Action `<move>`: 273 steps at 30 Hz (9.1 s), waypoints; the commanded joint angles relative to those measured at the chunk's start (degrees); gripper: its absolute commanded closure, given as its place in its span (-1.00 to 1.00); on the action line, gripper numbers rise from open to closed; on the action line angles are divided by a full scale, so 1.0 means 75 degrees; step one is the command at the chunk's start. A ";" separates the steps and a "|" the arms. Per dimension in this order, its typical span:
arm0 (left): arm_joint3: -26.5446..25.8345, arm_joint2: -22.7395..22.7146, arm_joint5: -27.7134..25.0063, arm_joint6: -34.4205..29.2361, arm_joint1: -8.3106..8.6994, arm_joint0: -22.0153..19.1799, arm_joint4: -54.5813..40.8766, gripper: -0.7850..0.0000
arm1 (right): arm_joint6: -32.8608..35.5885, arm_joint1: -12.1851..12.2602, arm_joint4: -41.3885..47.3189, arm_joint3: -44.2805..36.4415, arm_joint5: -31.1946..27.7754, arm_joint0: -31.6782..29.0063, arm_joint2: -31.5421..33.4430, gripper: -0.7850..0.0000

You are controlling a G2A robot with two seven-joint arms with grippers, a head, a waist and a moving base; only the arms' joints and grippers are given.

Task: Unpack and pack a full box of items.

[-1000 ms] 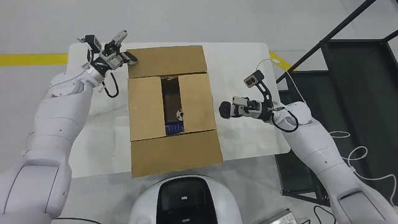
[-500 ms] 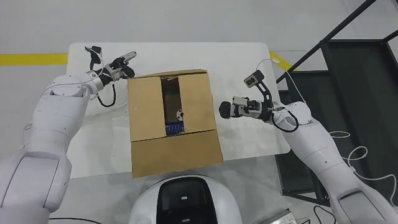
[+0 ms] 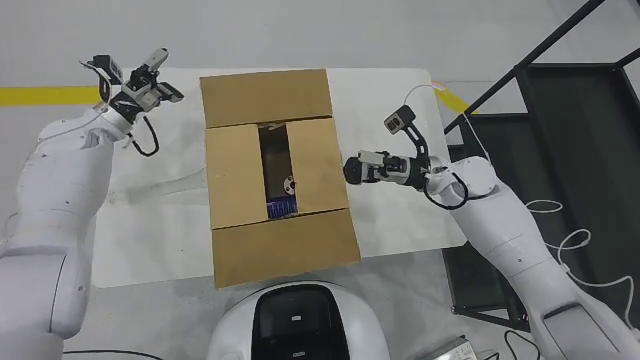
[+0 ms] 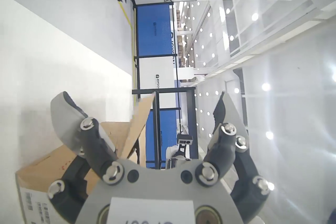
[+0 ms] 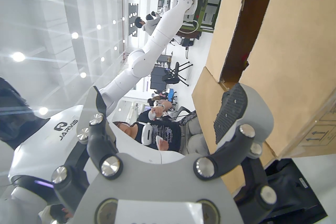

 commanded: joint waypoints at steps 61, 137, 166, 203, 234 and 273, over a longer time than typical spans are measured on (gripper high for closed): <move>-0.3202 0.1397 0.0581 -0.2182 0.1054 0.2316 -0.1669 -1.00 | -0.0954 -0.0492 -0.1552 -0.1586 0.2059 0.0121 -0.1036 -1.00; -0.2868 -0.1372 0.0720 -0.1438 0.1629 0.2166 -0.2226 -1.00 | -0.3632 -0.3112 -0.3164 0.0774 0.1749 0.2838 -0.4910 -1.00; -0.4356 -0.0638 0.1628 -0.3019 0.1468 0.2853 -0.1971 -1.00 | -0.3751 -0.3074 -0.3689 0.0480 0.2043 0.2313 -0.4223 -1.00; -0.4038 0.0987 0.0730 -0.2228 0.0915 0.2705 -0.0130 -1.00 | -0.3648 -0.1595 -0.4734 -0.2627 0.3808 -0.1555 0.1092 -1.00; -0.6491 -0.0058 0.1384 -0.1469 0.1124 0.3433 -0.0848 -1.00 | -0.4196 -0.1592 -0.3812 -0.0082 0.2974 -0.1441 0.1759 -1.00; -0.6965 0.2225 0.2722 0.1756 0.0313 0.2432 0.0434 -1.00 | -0.4184 -0.1388 -0.4118 -0.2594 0.2641 -0.2787 0.2682 -1.00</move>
